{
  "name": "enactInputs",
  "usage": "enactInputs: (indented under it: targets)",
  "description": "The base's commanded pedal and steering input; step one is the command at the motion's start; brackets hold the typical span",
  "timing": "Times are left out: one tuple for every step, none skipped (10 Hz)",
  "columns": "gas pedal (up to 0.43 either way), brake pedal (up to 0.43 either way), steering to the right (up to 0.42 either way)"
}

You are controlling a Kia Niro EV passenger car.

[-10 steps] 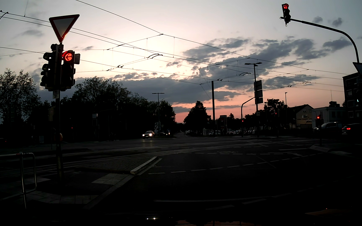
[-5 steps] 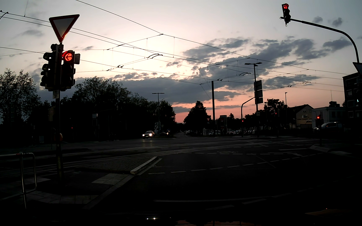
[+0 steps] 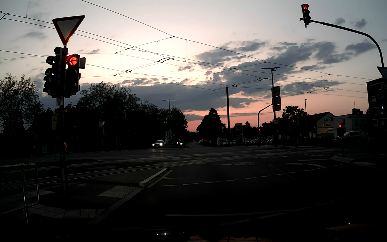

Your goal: Follow the waypoints while adhering to traffic rules and regulations

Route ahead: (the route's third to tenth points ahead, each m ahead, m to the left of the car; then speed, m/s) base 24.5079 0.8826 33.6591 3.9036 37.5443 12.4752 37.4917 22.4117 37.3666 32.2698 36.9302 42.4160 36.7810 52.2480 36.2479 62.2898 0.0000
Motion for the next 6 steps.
enactInputs:
  targets:
    - [0.000, 0.244, 0.026]
    - [0.000, 0.244, 0.027]
    - [0.000, 0.244, 0.026]
    - [0.000, 0.244, 0.026]
    - [0.000, 0.244, 0.026]
    - [0.000, 0.244, 0.027]
